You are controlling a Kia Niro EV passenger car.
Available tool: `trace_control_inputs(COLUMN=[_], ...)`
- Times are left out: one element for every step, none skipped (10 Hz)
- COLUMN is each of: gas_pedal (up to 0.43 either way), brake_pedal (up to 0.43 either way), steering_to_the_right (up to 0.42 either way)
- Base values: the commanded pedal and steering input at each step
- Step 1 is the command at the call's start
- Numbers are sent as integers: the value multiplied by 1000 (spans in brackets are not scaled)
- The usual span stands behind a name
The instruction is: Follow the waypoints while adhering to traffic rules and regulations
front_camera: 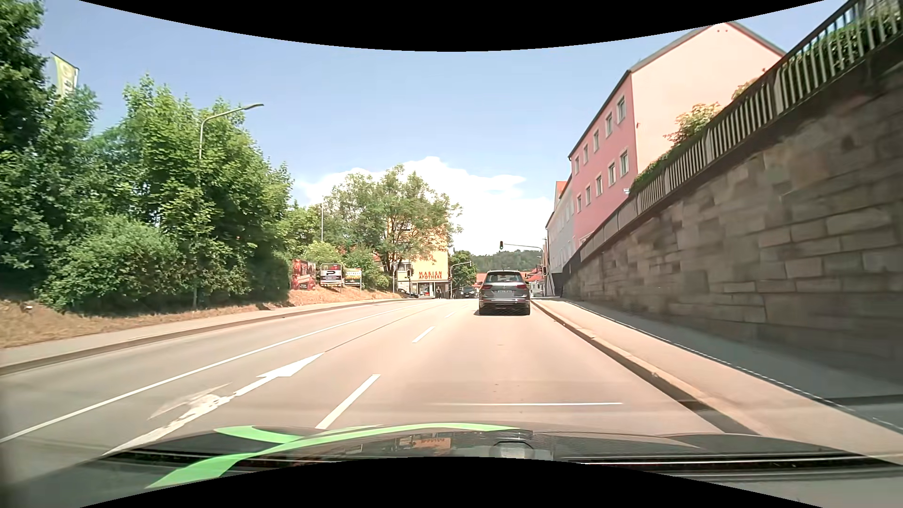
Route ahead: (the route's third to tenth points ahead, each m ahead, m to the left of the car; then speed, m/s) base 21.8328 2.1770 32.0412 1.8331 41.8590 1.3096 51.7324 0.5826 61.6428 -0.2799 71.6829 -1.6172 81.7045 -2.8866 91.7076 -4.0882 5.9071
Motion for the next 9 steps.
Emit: trace_control_inputs(gas_pedal=[0, 0, 0, 8, 47, 59, 67, 67, 79], brake_pedal=[0, 0, 0, 0, 0, 0, 0, 0, 0], steering_to_the_right=[21, 20, 20, 19, 16, 13, 10, 9, 9])
